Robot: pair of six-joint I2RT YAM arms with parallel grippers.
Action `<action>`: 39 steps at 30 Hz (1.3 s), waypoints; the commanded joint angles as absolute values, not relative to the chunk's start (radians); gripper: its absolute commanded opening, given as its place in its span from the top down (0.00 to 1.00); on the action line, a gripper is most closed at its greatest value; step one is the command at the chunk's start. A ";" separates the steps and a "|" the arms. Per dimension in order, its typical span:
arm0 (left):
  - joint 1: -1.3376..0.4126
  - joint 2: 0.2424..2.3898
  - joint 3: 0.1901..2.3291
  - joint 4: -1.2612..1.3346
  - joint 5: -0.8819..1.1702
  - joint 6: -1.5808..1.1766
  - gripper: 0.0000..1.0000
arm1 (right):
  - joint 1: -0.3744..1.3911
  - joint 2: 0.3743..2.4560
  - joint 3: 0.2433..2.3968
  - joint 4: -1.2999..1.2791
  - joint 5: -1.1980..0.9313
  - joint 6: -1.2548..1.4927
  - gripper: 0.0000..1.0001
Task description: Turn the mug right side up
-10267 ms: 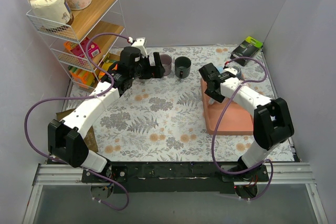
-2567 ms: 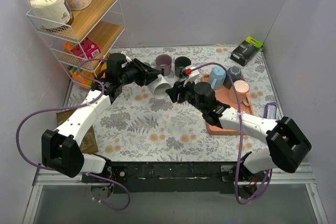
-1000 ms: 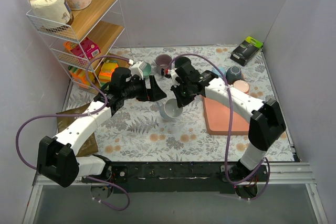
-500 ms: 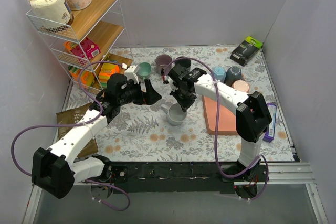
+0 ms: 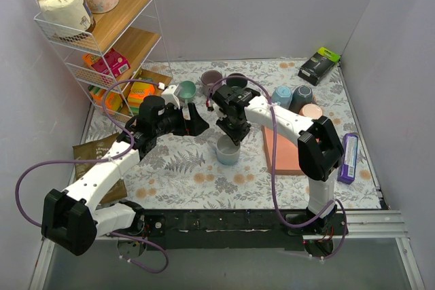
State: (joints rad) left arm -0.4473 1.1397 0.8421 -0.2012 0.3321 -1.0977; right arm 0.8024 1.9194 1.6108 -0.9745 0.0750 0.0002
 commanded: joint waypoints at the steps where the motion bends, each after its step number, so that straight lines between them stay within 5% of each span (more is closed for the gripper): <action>1: -0.451 1.138 0.830 -0.176 0.333 -1.062 0.07 | 0.805 1.911 1.670 -0.988 0.052 -0.021 0.63; 6: -0.449 1.169 0.830 -0.172 0.359 -1.035 0.07 | 0.804 1.872 1.693 -0.973 0.012 -0.008 0.47; 17: -0.457 1.388 0.899 0.023 0.520 -1.005 0.08 | 0.590 1.564 1.557 -0.924 0.008 0.167 0.41; 23: -0.525 1.554 1.015 0.006 0.558 -0.916 0.21 | 0.392 1.389 1.468 -0.884 -0.058 0.187 0.41; 28: -0.606 1.655 1.101 -0.144 0.491 -0.755 0.35 | 0.351 1.365 1.453 -0.893 -0.089 0.181 0.41; 36: -0.614 1.655 1.103 -0.230 0.419 -0.654 0.38 | 0.319 1.353 1.430 -0.877 -0.124 0.167 0.41; 39: -0.620 1.680 1.121 -0.253 0.403 -0.647 0.48 | 0.313 1.358 1.428 -0.874 -0.136 0.164 0.42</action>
State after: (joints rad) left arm -0.6163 1.6760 1.0756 -0.2039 0.4427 -0.7078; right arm 0.3248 1.3685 1.4284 -0.9081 -0.1020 0.1764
